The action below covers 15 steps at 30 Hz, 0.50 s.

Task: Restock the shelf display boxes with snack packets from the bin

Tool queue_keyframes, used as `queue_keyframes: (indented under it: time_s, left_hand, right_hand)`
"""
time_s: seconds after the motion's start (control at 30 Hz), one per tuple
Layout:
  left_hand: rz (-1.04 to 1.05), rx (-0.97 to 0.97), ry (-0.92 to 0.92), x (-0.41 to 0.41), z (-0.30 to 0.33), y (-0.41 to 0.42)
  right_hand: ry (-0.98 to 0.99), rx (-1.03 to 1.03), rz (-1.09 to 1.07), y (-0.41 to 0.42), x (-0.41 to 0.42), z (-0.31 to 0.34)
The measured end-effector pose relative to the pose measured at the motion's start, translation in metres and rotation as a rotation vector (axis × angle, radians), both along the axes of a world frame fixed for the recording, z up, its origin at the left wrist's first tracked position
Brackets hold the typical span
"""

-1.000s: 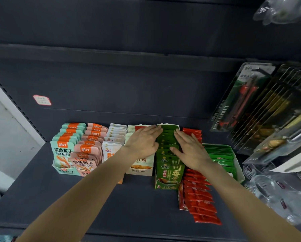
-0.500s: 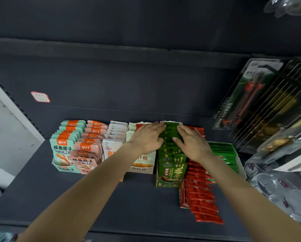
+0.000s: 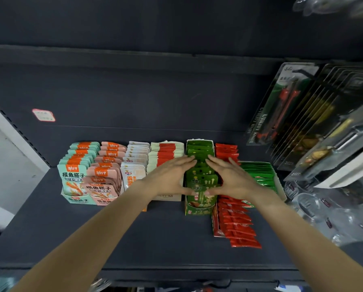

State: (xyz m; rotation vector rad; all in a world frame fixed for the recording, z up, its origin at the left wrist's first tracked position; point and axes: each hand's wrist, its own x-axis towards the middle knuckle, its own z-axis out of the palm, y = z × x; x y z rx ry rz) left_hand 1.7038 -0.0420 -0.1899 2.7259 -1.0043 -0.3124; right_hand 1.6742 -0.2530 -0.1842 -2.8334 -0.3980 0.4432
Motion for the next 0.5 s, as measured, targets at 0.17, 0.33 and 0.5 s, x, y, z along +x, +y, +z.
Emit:
queue_keyframes:
  time_s: [0.17,0.33,0.5]
  left_hand:
    - [0.017,0.017,-0.054,0.002,0.003,-0.005]
    - [0.024,0.027,-0.081,-0.006,0.005,-0.004]
    - [0.095,0.008,-0.141,-0.023,0.006,-0.007]
  right_hand:
    - [-0.107,0.032,-0.068,0.015,-0.008,-0.001]
    - [-0.174,0.044,-0.106,0.024,-0.018,-0.001]
    - [-0.191,0.06,-0.152,0.031,-0.028,-0.001]
